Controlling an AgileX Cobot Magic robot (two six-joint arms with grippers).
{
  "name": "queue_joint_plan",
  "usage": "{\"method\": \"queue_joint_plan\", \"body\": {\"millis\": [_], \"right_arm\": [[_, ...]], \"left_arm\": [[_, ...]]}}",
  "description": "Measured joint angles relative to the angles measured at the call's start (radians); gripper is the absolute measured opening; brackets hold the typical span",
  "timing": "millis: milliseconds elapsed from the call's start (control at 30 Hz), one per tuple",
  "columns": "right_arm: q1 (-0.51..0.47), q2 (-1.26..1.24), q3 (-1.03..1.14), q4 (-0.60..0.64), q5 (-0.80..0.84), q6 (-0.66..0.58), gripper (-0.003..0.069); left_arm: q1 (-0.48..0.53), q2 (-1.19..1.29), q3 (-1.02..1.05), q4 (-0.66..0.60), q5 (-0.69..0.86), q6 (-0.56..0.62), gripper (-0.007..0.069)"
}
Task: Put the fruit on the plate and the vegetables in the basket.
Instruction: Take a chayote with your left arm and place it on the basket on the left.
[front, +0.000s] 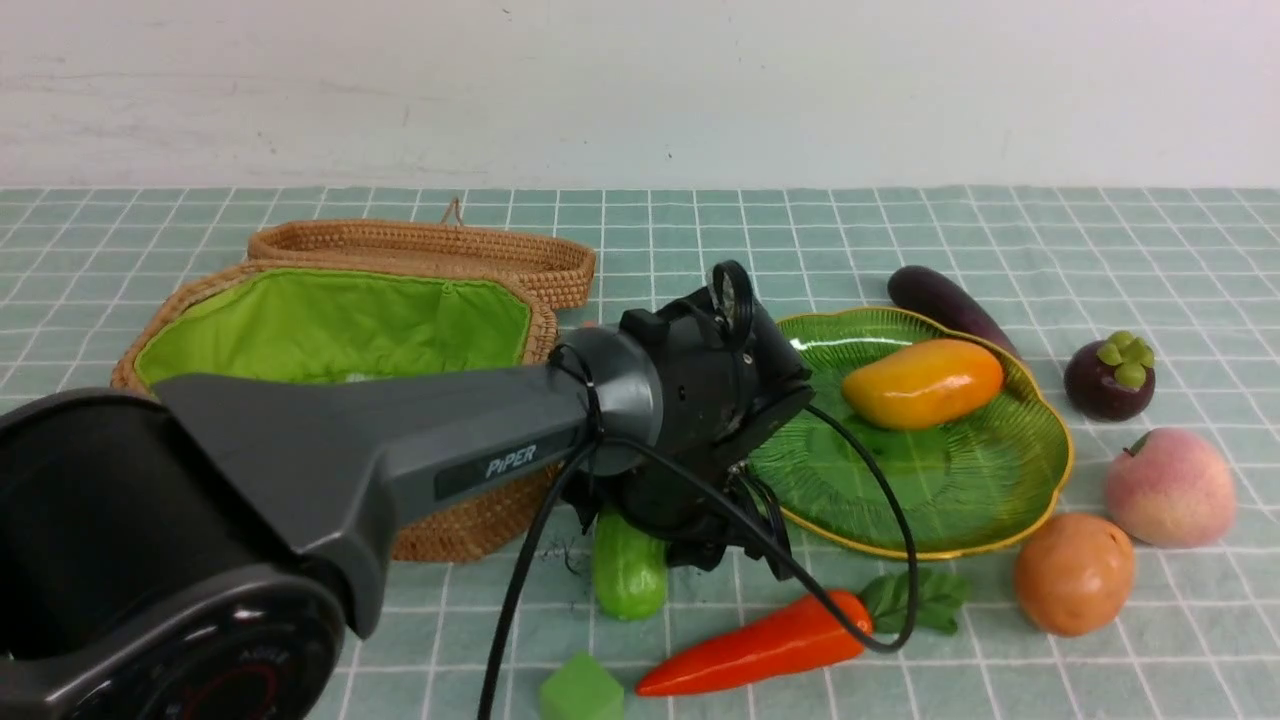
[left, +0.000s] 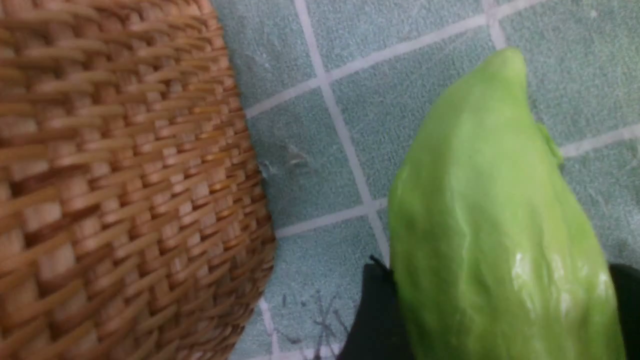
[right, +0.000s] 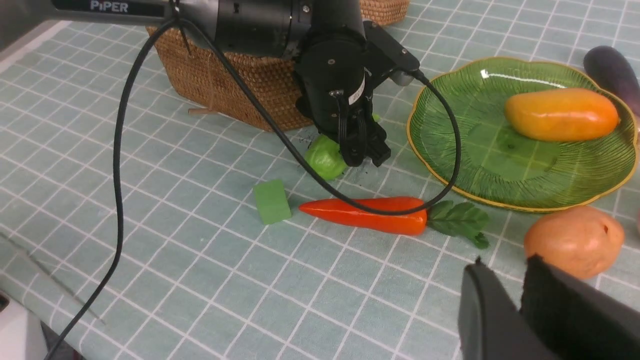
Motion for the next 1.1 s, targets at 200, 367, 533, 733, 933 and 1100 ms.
{"method": "queue_joint_plan", "body": {"millis": [200,367,533,733,933,1100], "right_arm": [[0.000,0.000,0.000,0.000,0.011,0.000,0.0132],[0.000,0.000,0.000,-0.004,0.009,0.000,0.0134],[0.000,0.000,0.000,-0.005,-0.015,0.000,0.0136],[0.000,0.000,0.000,0.008,-0.124,0.000,0.0136],[0.000,0.000,0.000,0.057,-0.255,-0.001,0.0140],[0.000,0.000,0.000,0.120,-0.302,-0.063,0.0140]], "left_arm": [[0.000,-0.004,-0.005,-0.021,0.025,0.010,0.0489],[-0.030,-0.094,-0.048,-0.071,0.144,0.106,0.0489],[-0.074,-0.260,-0.063,-0.083,0.188,0.286,0.0489],[0.021,-0.506,-0.047,-0.100,0.209,0.642,0.0489],[0.239,-0.587,0.040,-0.158,0.190,0.983,0.0489],[0.399,-0.522,0.103,-0.178,0.037,1.286,0.0489]]}}
